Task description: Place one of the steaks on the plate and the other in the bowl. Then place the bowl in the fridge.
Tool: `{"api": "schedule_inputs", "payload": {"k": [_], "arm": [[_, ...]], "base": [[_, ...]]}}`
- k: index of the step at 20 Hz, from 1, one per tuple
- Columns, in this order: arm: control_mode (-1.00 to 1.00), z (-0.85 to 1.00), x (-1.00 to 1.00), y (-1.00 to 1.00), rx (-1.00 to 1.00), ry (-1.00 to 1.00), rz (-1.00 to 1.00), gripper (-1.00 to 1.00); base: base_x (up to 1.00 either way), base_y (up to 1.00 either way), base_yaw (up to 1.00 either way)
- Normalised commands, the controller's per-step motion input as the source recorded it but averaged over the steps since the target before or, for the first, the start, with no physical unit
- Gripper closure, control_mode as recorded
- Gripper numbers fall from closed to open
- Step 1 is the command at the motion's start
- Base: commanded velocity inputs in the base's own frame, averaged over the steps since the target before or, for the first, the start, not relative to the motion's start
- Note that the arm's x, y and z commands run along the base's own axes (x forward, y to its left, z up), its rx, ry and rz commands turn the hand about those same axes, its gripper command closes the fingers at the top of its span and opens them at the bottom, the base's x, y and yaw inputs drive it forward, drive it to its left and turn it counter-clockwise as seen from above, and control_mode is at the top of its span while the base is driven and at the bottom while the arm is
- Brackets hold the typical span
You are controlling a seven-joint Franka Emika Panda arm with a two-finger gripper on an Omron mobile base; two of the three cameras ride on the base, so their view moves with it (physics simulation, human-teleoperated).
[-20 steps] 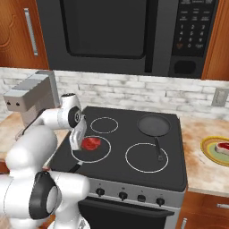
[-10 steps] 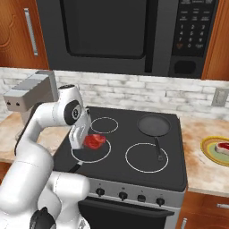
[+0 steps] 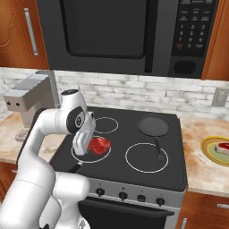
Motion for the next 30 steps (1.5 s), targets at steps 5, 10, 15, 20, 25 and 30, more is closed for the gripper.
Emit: {"api": "schedule_inputs", "payload": {"k": [5,10,15,20,25,30], "arm": [[-1.0,0.0,0.0,-0.04,0.0,0.0,0.0,1.0],[1.0,0.0,0.0,-0.06,0.0,-0.01,0.0,1.0],[1.0,0.0,0.0,0.0,0.0,0.0,0.0,1.0],[1.0,0.0,0.0,0.0,0.0,0.0,0.0,1.0],[1.0,0.0,0.0,0.0,0.0,0.0,0.0,1.0],[1.0,0.0,0.0,0.0,0.0,0.0,0.0,1.0]], "base": [[0.0,0.0,0.0],[0.05,-0.5,0.0],[0.14,-0.81,0.0],[0.13,-0.88,0.0],[0.19,-0.84,0.0],[0.25,-0.77,0.0]]}}
